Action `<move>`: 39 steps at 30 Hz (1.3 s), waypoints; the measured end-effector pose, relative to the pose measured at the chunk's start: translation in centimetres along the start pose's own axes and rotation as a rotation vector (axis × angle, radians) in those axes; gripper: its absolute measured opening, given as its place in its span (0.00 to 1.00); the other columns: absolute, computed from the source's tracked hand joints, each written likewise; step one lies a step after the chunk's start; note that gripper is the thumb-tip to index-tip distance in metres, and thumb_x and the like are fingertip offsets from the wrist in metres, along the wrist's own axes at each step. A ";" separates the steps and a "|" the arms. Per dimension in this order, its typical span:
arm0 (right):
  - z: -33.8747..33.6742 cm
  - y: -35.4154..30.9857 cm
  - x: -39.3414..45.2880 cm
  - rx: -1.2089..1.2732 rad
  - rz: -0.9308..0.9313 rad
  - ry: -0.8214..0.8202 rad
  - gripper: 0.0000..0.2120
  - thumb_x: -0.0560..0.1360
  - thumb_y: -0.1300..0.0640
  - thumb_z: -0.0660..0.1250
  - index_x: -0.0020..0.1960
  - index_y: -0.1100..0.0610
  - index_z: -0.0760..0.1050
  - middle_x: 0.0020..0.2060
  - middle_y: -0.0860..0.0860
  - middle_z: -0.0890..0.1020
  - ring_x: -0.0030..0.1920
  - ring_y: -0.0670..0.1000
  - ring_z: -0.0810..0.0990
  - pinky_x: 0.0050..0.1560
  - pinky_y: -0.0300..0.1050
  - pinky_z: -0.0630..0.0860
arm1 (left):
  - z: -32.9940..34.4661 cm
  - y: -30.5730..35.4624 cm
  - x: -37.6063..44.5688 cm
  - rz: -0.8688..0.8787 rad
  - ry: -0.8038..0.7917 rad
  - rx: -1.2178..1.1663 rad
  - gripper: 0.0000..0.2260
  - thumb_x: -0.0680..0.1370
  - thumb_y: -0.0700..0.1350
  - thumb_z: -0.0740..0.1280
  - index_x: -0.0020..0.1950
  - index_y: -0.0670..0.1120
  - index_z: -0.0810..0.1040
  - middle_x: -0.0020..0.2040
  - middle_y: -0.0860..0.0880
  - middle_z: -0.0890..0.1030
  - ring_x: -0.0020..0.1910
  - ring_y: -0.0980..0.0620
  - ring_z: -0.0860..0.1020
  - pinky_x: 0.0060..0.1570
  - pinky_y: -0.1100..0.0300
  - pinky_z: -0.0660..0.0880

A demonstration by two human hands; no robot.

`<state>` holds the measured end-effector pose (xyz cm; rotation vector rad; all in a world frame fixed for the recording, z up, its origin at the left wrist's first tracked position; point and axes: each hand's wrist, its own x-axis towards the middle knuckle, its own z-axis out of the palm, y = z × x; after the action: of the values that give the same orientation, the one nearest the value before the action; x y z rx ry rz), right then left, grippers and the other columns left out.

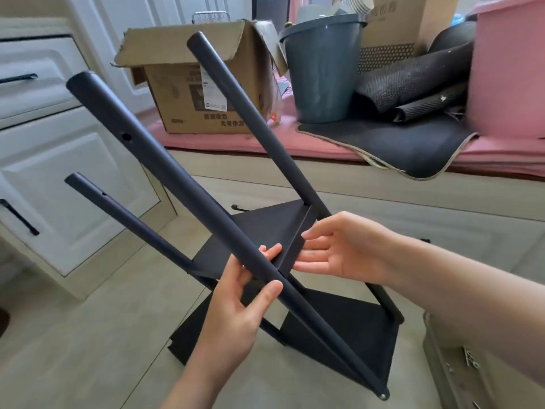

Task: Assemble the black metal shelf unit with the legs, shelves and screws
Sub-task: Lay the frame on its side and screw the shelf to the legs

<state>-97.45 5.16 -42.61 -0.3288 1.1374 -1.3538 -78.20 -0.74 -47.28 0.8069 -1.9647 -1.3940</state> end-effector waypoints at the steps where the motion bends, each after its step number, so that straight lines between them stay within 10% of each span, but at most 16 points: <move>1: -0.4 0.2 -0.2 0.008 -0.003 0.001 0.13 0.77 0.70 0.62 0.60 0.60 0.69 0.54 0.66 0.83 0.53 0.64 0.84 0.56 0.59 0.80 | 0.2 0.0 -0.1 0.006 -0.009 0.014 0.21 0.73 0.50 0.69 0.65 0.60 0.73 0.62 0.67 0.80 0.66 0.67 0.74 0.73 0.54 0.68; 8: -3.3 1.5 -2.3 0.035 -0.034 0.086 0.17 0.76 0.60 0.69 0.64 0.65 0.74 0.52 0.64 0.84 0.52 0.63 0.85 0.52 0.58 0.82 | 2.2 0.1 -0.4 0.065 -0.136 0.113 0.22 0.77 0.42 0.71 0.69 0.56 0.70 0.62 0.71 0.78 0.66 0.69 0.72 0.73 0.57 0.68; 13: -5.5 2.7 -3.6 0.071 -0.028 0.161 0.15 0.79 0.60 0.66 0.63 0.66 0.74 0.51 0.66 0.84 0.51 0.64 0.85 0.49 0.58 0.82 | 3.7 -0.4 -0.1 0.145 -0.217 0.241 0.30 0.79 0.43 0.71 0.59 0.80 0.68 0.61 0.70 0.78 0.66 0.71 0.71 0.80 0.44 0.52; 21: -8.2 7.7 -4.0 0.218 0.077 0.231 0.13 0.79 0.63 0.65 0.62 0.66 0.74 0.51 0.67 0.83 0.50 0.63 0.85 0.48 0.54 0.83 | 4.1 -3.7 -0.9 0.161 -0.373 0.380 0.24 0.79 0.42 0.70 0.68 0.63 0.68 0.65 0.81 0.67 0.67 0.81 0.61 0.81 0.51 0.46; 26: -8.1 9.2 -3.9 0.235 0.120 0.202 0.11 0.80 0.61 0.65 0.60 0.63 0.74 0.51 0.65 0.84 0.52 0.61 0.85 0.52 0.52 0.82 | 2.5 -5.7 -1.1 0.096 -0.349 0.415 0.30 0.80 0.44 0.69 0.67 0.77 0.63 0.70 0.74 0.69 0.79 0.61 0.58 0.79 0.46 0.56; 34: -11.3 6.9 -5.4 -0.932 0.017 0.490 0.20 0.74 0.39 0.68 0.52 0.55 0.80 0.42 0.49 0.87 0.42 0.47 0.86 0.49 0.49 0.83 | 2.3 -6.1 -1.8 0.063 -0.224 0.351 0.21 0.77 0.39 0.72 0.64 0.61 0.73 0.63 0.70 0.76 0.65 0.78 0.66 0.62 0.78 0.63; 39: -10.7 5.8 -5.7 -0.987 -0.308 0.368 0.15 0.77 0.54 0.69 0.59 0.39 0.73 0.55 0.40 0.81 0.52 0.40 0.83 0.58 0.47 0.79 | 4.4 -6.5 -1.9 0.049 -0.115 0.318 0.17 0.77 0.40 0.73 0.64 0.44 0.74 0.58 0.58 0.80 0.53 0.84 0.67 0.52 0.83 0.62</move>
<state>-101.38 16.06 -49.51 -1.0215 2.0980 -1.0312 -79.38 1.55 -54.90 0.8258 -2.3169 -1.1367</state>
